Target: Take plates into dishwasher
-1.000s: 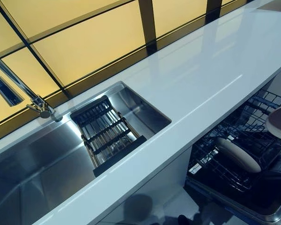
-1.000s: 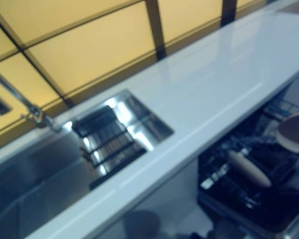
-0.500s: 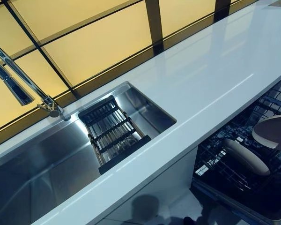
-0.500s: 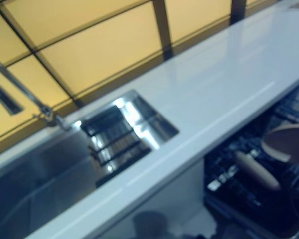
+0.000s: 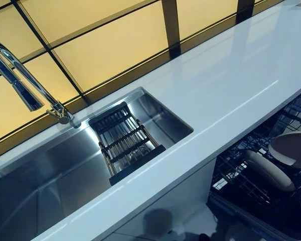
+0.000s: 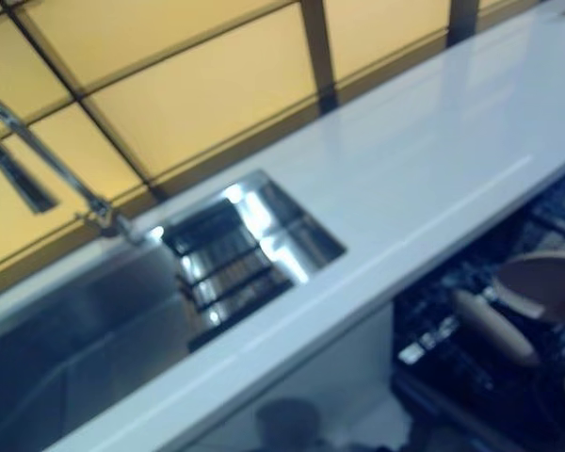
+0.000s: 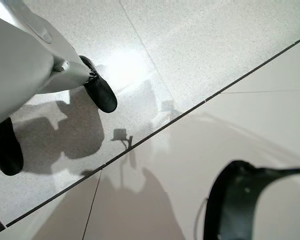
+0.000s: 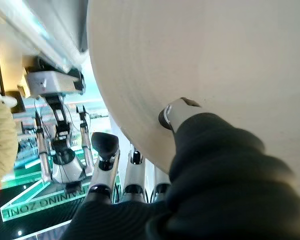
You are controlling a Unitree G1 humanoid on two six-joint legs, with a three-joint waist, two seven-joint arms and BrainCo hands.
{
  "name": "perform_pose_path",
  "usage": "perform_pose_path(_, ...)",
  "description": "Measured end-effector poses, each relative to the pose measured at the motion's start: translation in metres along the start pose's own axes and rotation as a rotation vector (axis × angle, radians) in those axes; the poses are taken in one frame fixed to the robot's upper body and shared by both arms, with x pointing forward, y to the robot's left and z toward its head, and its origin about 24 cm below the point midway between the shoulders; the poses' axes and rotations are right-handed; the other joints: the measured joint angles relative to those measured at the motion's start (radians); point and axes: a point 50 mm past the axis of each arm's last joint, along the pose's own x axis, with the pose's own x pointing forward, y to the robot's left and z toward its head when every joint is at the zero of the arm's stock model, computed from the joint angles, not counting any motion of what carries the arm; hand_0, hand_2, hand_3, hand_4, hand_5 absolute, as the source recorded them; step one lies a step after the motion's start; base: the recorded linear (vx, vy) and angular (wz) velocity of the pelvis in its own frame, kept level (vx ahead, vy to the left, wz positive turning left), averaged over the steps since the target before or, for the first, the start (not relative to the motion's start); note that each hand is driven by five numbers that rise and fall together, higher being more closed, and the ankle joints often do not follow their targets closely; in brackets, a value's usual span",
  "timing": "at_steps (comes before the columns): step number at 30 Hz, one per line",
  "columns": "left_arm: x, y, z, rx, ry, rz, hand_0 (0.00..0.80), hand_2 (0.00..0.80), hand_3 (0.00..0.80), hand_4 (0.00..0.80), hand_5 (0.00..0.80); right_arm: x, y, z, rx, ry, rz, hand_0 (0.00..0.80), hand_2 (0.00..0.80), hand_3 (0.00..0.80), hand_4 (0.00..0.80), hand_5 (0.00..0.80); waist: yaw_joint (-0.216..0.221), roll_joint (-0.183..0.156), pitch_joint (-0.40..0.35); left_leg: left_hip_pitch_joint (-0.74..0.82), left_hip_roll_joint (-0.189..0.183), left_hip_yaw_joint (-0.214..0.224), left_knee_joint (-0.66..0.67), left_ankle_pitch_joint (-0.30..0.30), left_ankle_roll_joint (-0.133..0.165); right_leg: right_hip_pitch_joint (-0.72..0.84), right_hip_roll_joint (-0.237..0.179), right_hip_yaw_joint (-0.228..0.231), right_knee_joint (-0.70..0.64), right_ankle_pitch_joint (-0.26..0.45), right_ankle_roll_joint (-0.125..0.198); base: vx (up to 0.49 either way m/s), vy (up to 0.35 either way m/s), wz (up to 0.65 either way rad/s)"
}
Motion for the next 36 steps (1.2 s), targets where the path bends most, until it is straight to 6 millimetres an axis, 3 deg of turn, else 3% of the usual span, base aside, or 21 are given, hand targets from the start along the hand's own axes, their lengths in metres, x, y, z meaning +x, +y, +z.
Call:
perform_pose_path(10, 0.001, -0.004, -0.001, -0.006, 0.001, -0.011, 0.000, 0.000, 0.000, 0.000, 0.000, -0.024, 0.032, 0.005, -0.022, 0.004, 0.110, 0.800, 0.800, 0.800, 0.800, 0.800, 0.003, 0.001, -0.001, 0.001, 0.000, -0.018, 0.000, 0.003, 0.001, 0.010, -0.004, -0.014, 0.000, -0.001, 0.000, -0.002, 0.004, 0.05)
perform_pose_path(16, 0.000, -0.005, -0.003, -0.008, 0.008, -0.011, 0.000, 0.000, 0.000, 0.000, 0.000, -0.038, 0.051, -0.003, -0.028, 0.065, 0.193, 0.800, 0.800, 0.800, 0.800, 0.800, 0.006, 0.002, -0.001, 0.003, 0.000, -0.020, 0.000, 0.005, 0.001, 0.012, -0.004, -0.016, 0.000, -0.001, 0.000, 0.000, 0.000, 0.00)
perform_pose_path(28, 0.000, -0.006, -0.006, -0.008, 0.008, -0.012, 0.000, 0.000, 0.000, 0.000, 0.000, -0.052, 0.065, -0.004, -0.019, 0.115, 0.245, 0.800, 0.800, 0.800, 0.800, 0.800, 0.028, 0.001, -0.020, 0.017, 0.001, -0.027, -0.001, 0.003, 0.006, 0.030, -0.003, -0.018, 0.000, -0.002, -0.002, 0.000, 0.001, 0.00)
perform_pose_path(29, -0.001, -0.006, -0.010, -0.009, 0.017, -0.012, 0.000, 0.000, 0.000, 0.000, 0.000, -0.055, 0.069, -0.005, -0.017, 0.125, 0.272, 0.571, 0.571, 0.571, 0.571, 0.571, 0.029, -0.005, -0.027, 0.016, 0.002, -0.028, -0.001, 0.003, 0.006, 0.030, -0.002, -0.019, 0.000, -0.002, -0.002, 0.000, 0.000, 0.00)
perform_pose_path(30, -0.002, -0.006, -0.012, -0.010, 0.022, -0.013, 0.000, 0.000, 0.000, 0.000, 0.000, -0.056, 0.071, -0.005, -0.021, 0.130, 0.295, 0.060, 0.060, 0.060, 0.060, 0.060, 0.029, -0.008, -0.033, 0.016, 0.003, -0.030, 0.000, 0.003, 0.005, 0.030, -0.001, -0.019, 0.000, -0.003, -0.003, 0.000, 0.000, 0.00)
perform_pose_path(31, -0.002, -0.006, -0.013, -0.008, 0.026, -0.013, 0.000, 0.000, 0.000, 0.000, 0.000, -0.058, 0.073, -0.006, -0.017, 0.139, 0.325, 0.000, 0.000, 0.000, 0.000, 0.000, 0.029, -0.012, -0.038, 0.016, 0.003, -0.032, 0.000, 0.003, 0.005, 0.030, -0.001, -0.019, 0.000, -0.003, -0.003, 0.000, 0.000, 0.00)
perform_pose_path(36, -0.002, -0.006, -0.015, -0.004, 0.030, -0.013, 0.000, 0.000, 0.000, 0.000, 0.000, -0.073, 0.087, -0.006, 0.011, 0.172, 0.448, 0.000, 0.000, 0.000, 0.000, 0.000, 0.029, -0.043, -0.056, 0.017, 0.005, -0.033, 0.000, 0.004, 0.003, 0.031, 0.002, -0.020, 0.000, -0.002, -0.003, 0.000, 0.000, 0.00)
